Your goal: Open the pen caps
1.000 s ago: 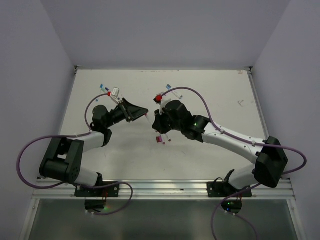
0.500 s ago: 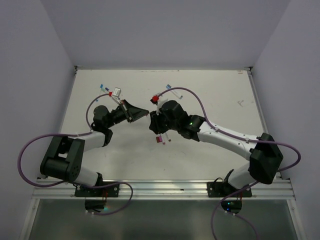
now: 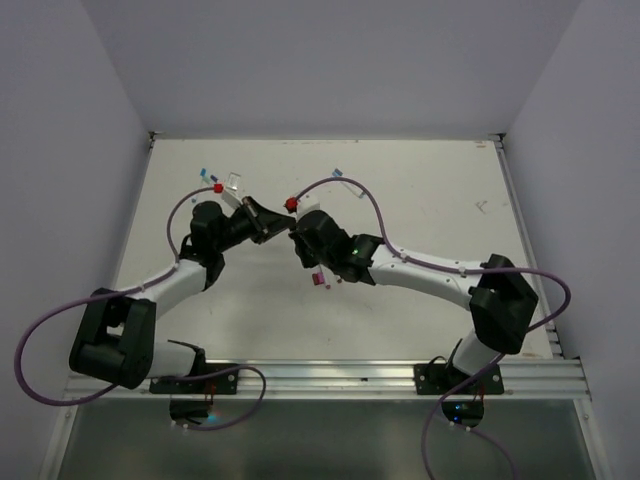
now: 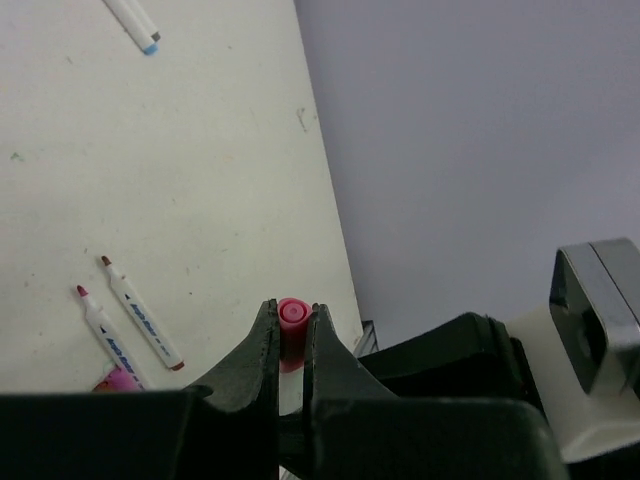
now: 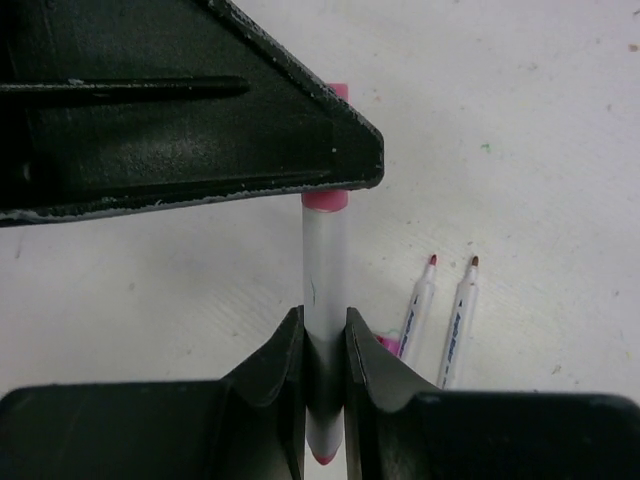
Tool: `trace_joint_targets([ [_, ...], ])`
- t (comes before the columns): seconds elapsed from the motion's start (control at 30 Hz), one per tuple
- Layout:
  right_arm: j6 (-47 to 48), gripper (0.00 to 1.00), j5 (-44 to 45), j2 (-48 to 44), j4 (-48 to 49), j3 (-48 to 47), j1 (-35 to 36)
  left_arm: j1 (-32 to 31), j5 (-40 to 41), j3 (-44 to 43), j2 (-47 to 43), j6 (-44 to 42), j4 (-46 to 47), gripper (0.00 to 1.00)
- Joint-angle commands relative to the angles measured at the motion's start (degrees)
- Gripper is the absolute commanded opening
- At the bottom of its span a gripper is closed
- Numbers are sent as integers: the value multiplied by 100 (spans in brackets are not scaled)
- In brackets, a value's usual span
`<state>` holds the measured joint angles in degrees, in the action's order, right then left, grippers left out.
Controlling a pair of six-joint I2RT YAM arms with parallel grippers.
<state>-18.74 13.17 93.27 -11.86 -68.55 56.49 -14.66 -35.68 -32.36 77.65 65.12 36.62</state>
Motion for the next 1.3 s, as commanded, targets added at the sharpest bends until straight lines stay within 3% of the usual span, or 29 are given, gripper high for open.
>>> trace_joint_targets([
  [0.0,231,0,1546,312,-509,-149,625,68,1816,-438,-329,-167,-1130,0],
  [0.2,-138,0,2733,333,-642,17,925,68,2618,-500,-750,18,-1526,0],
  [0.3,-209,0,2648,122,-651,175,830,121,2426,-551,-786,-340,-1499,0],
  [0.4,-340,0,2235,-317,-756,474,496,77,1786,-824,-638,-1281,-1894,0],
  [0.53,-297,0,1190,-933,-757,1019,-452,33,1029,-72,-768,-1923,-1704,0],
  [0.73,11,0,21,-1083,-230,1529,-1227,-335,1159,703,-664,-2135,-1404,0],
  [0.9,20,0,-700,-628,297,1635,-1588,-845,1248,907,-286,-2091,-1044,0],
  [1.27,73,5,-1167,367,851,1433,-1773,-1487,1511,986,557,-1907,-516,0],
])
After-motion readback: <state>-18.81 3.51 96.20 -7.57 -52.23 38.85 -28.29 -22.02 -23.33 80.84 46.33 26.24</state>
